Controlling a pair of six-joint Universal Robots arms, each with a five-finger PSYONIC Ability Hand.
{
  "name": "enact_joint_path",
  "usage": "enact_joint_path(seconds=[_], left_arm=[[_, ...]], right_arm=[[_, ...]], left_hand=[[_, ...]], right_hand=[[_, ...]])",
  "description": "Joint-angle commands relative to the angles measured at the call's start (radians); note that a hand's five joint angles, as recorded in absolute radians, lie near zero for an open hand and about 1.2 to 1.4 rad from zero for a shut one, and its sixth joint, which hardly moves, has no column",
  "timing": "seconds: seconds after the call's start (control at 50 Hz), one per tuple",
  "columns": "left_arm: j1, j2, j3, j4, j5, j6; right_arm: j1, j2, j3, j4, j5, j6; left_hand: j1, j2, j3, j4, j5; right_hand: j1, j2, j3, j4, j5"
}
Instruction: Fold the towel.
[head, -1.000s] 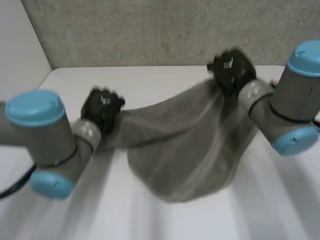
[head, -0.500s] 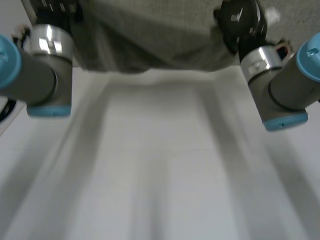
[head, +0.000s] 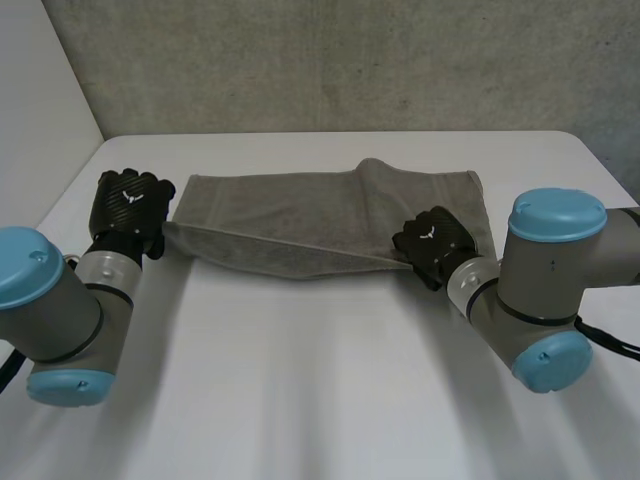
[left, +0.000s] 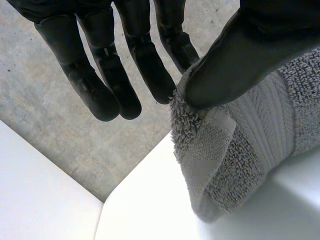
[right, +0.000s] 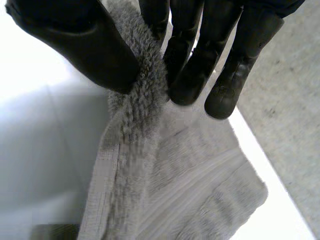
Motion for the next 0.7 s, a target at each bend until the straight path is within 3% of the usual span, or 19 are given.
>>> enact_joint_path(seconds=[0.02,0.16,0.46,0.62,0.7], left_arm=[[0.023,0.042,-0.011,-0.009,0.0,-0.009],[0.046,0.045,-0.013,-0.008,-0.003,-0.013],[0.043,0.041,-0.022,-0.008,-0.003,-0.015],[0.047,0.039,-0.022,-0.008,-0.003,-0.015],[0.049,0.039,-0.022,-0.008,-0.003,-0.013]], right_arm=[[-0.011,-0.003,0.01,-0.003,0.031,0.114],[-0.023,-0.006,0.01,-0.003,0.106,0.148],[-0.127,-0.028,0.094,0.006,0.117,0.173],[-0.158,-0.063,0.125,0.034,0.119,0.173],[-0.184,-0.066,0.128,0.074,0.119,0.173]], left_hand=[[-0.073,-0.115,-0.153,-0.12,-0.268],[-0.073,-0.115,-0.153,-0.12,-0.268],[-0.073,-0.115,-0.153,-0.12,-0.268],[-0.073,-0.115,-0.153,-0.12,-0.268],[-0.073,-0.115,-0.153,-0.12,-0.268]], right_hand=[[-0.511,-0.498,-0.506,-0.505,-0.517],[-0.65,-0.638,-0.646,-0.645,-0.657],[-0.659,-0.646,-0.655,-0.653,-0.666],[-0.592,-0.579,-0.587,-0.586,-0.598],[-0.399,-0.386,-0.394,-0.393,-0.405]])
